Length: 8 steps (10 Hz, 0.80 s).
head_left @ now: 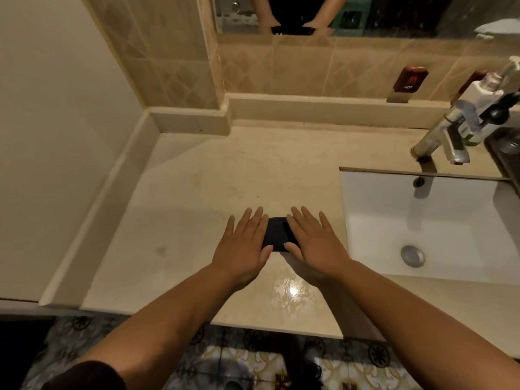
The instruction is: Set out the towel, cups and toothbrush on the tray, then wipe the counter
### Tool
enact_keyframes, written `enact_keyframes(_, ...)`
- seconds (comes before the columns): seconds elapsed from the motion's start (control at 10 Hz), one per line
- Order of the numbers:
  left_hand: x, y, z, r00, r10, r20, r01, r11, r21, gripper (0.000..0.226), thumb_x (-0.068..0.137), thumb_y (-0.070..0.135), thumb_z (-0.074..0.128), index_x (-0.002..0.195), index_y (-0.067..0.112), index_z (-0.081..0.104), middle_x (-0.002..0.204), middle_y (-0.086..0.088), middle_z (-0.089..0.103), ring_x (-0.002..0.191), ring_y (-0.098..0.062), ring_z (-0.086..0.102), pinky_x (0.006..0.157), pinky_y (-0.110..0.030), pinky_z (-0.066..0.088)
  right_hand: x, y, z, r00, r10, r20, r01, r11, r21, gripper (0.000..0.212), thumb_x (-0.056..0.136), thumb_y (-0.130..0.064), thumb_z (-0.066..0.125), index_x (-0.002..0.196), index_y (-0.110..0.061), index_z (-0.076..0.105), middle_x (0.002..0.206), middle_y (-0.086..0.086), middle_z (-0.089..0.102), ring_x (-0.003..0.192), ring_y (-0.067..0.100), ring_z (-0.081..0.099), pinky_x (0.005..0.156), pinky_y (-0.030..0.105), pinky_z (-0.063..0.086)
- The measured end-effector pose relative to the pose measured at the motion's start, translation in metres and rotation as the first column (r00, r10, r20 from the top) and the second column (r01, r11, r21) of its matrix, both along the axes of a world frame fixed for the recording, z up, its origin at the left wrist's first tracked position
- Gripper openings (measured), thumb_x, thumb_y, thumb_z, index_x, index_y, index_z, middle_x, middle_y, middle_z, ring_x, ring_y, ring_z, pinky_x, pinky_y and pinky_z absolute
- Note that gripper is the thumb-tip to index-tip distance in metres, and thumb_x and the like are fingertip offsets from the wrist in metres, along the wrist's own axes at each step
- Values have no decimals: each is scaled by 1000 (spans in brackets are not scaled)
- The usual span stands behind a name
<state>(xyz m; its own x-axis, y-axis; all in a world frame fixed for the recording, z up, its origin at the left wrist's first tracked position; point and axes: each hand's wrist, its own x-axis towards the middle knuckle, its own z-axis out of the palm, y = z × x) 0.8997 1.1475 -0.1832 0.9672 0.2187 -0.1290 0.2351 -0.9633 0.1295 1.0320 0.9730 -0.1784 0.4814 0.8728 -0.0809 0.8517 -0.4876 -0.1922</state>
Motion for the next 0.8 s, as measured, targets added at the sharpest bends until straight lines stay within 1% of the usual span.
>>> enact_keyframes(0.1, 4, -1, -12, 994, 24, -108, -23, 1000, 11, 71, 98, 56, 9, 153, 14, -9, 163, -5, -11, 149, -22, -14, 119, -50, -7, 5, 4, -17, 998, 50, -27, -52, 992, -117, 76, 96, -61, 9, 155, -14, 4, 164, 7, 6, 150, 25, 0, 119, 52, -2)
enact_keyframes(0.2, 1, 1, -23, 991, 50, -126, -51, 999, -7, 73, 96, 58, 6, 152, 15, -14, 162, -4, -16, 148, -20, -16, 119, -49, -8, 13, 3, -25, 996, 75, -43, -80, 989, -121, 79, 94, -67, 6, 155, -17, -3, 164, 4, -1, 149, 22, -8, 118, 51, -9)
enact_keyframes(0.3, 2, 0, -25, 989, 48, -140, -49, 999, -5, 75, 95, 60, 5, 151, 16, -17, 162, -4, -17, 147, -19, -18, 118, -49, -11, 16, 2, -27, 994, 89, -68, -97, 987, -125, 82, 92, -71, 5, 155, -20, -7, 164, 3, -4, 149, 19, -12, 117, 51, -12)
enact_keyframes(0.4, 3, 3, -14, 986, 34, -162, -38, 999, -20, 78, 94, 63, 9, 152, 17, -15, 162, -2, -16, 147, -19, -18, 118, -50, -11, 15, 2, -20, 993, 98, -67, -106, 986, -130, 85, 91, -73, 9, 155, -20, -5, 164, 3, -3, 149, 20, -11, 117, 52, -11)
enact_keyframes(0.5, -5, 8, 6, 982, 52, -183, -60, 997, -42, 83, 91, 66, 14, 153, 18, -13, 162, -1, -17, 148, -21, -17, 119, -52, -6, 17, 0, -4, 995, 89, -48, -96, 983, -158, 89, 88, -76, 10, 155, -19, 0, 164, 4, -2, 149, 22, -10, 116, 52, -13)
enact_keyframes(0.6, -18, 24, 38, 970, 81, -227, -81, 997, 9, 85, 92, 67, 19, 153, 19, -13, 161, -2, -21, 148, -23, -18, 119, -53, -3, 18, 4, 30, 997, 75, -27, -79, 965, -249, 88, 89, -76, 13, 156, -19, 4, 164, 5, -1, 149, 23, -7, 115, 54, -11)
enact_keyframes(0.7, -31, 45, 81, 952, 102, -288, -97, 995, 31, 86, 93, 64, 27, 154, 15, -8, 163, -6, -14, 149, -25, -12, 119, -52, 0, 8, 18, 81, 998, 57, -36, -66, 937, -343, 84, 92, -72, 22, 155, -16, 13, 164, 7, 10, 149, 26, 3, 115, 58, -1)
enact_keyframes(0.8, -45, 57, 129, 951, 114, -288, -124, 992, -15, 86, 93, 64, 30, 155, 15, -4, 164, -6, -9, 150, -24, -6, 119, -48, 2, -13, 39, 134, 998, 55, -20, -58, 911, -408, 78, 93, -68, 32, 150, -16, 27, 158, 8, 28, 144, 28, 21, 114, 58, 10)
